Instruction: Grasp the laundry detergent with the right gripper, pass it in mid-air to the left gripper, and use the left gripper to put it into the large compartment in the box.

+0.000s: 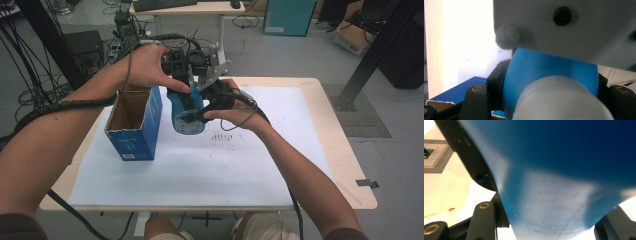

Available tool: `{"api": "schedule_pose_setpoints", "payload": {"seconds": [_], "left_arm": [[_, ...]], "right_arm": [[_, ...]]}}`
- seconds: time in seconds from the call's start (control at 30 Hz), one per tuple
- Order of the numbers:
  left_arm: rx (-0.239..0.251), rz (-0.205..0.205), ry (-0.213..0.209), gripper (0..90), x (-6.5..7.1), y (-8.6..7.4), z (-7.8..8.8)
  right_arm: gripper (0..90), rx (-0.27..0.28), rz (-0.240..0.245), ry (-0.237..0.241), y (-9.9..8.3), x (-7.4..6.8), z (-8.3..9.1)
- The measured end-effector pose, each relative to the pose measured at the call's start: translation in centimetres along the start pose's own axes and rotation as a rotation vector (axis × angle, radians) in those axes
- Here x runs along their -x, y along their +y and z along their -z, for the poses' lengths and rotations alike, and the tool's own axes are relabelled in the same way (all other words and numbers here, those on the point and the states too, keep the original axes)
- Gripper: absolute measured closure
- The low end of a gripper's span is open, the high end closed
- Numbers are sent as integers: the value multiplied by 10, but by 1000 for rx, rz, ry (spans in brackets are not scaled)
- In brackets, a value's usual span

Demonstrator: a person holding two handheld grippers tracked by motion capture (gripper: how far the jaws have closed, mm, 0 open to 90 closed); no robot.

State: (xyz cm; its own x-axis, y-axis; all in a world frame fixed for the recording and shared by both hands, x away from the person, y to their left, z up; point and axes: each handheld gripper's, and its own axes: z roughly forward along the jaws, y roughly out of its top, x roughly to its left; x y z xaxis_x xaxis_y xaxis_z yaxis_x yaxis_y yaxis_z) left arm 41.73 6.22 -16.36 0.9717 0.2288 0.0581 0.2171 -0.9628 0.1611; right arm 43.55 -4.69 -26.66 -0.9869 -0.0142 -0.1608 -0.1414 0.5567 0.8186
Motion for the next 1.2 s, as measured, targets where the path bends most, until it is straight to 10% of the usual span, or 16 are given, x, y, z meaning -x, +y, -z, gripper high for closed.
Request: {"api": "schedule_pose_setpoints", "payload": {"seconds": [1.2], "left_arm": [[-21, -10, -5, 366, -1, -1, -4]], "right_arm": [[431, -4, 0, 11, -1, 1, -5]]}}
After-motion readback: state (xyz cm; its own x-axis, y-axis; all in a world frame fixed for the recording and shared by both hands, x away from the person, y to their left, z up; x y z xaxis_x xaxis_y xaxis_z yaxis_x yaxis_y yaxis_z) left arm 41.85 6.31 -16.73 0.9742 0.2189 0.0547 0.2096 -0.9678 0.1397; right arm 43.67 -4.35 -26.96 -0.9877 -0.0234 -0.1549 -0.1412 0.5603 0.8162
